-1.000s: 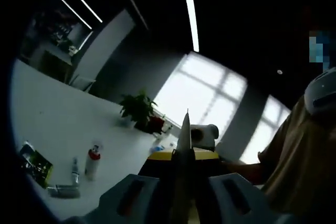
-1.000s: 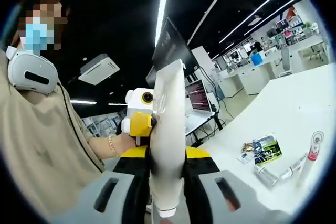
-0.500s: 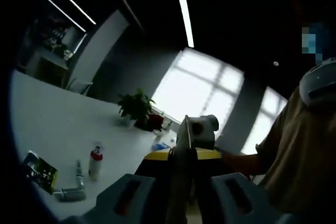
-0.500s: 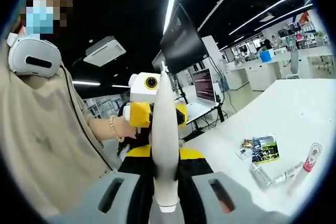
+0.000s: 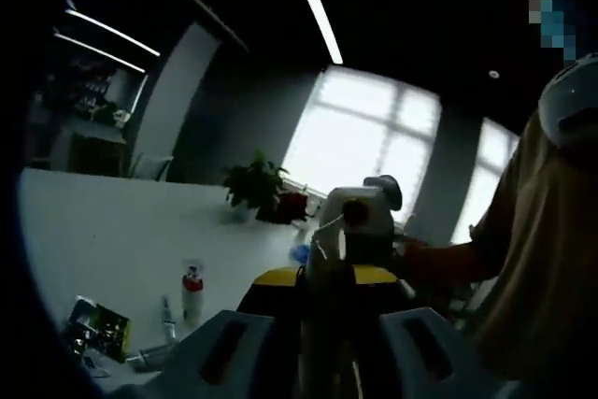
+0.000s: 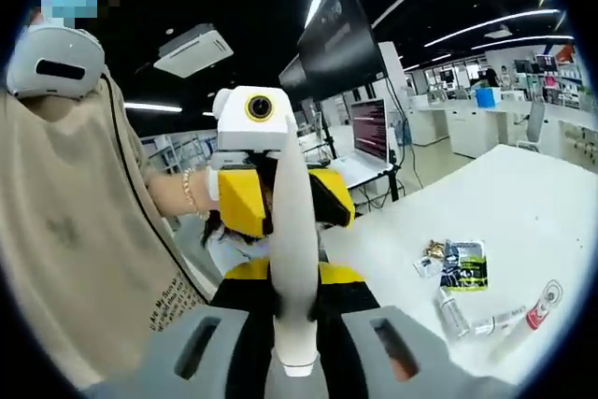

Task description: Arrange the skincare products in the storage area until every visible bottle or jar stands upright without overlapping.

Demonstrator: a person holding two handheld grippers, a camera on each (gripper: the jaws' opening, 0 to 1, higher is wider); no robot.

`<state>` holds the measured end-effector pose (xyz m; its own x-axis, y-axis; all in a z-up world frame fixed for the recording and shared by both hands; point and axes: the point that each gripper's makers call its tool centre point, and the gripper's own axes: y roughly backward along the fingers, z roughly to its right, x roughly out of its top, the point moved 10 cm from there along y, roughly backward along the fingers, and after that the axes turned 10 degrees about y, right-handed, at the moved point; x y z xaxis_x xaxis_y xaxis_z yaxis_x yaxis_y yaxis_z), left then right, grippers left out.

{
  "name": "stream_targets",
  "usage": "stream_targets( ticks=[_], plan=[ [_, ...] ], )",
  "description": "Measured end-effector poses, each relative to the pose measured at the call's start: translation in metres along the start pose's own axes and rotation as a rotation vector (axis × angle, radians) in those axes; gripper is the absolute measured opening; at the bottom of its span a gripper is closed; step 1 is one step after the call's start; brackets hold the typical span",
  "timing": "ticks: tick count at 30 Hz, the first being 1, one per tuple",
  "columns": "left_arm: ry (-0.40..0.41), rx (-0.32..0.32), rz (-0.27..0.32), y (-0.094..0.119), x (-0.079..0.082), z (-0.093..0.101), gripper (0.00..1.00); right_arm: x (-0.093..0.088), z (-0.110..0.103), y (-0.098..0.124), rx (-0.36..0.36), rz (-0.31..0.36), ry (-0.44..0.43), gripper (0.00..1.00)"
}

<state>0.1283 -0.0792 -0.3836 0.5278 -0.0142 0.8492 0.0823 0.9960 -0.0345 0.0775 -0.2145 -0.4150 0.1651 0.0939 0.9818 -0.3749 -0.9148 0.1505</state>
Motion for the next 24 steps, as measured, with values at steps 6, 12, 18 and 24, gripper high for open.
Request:
stream_targets(
  ticks=[6, 12, 18, 24],
  plan=[
    [-0.044, -0.005, -0.024, -0.012, 0.0, -0.003, 0.13, 0.0, 0.005, 0.01, -0.014, -0.071, 0.023, 0.14],
    [-0.057, -0.065, 0.061, -0.015, 0.02, 0.009, 0.11, 0.022, 0.0, 0.018, -0.004, 0.023, 0.016, 0.14],
    [-0.091, -0.039, -0.037, -0.017, 0.018, 0.006, 0.11, 0.011, -0.001, 0.015, -0.012, 0.018, -0.01, 0.15],
    [-0.106, -0.04, -0.022, -0.019, 0.028, 0.007, 0.1, 0.018, 0.002, 0.014, -0.023, 0.018, 0.004, 0.15]
  ],
)
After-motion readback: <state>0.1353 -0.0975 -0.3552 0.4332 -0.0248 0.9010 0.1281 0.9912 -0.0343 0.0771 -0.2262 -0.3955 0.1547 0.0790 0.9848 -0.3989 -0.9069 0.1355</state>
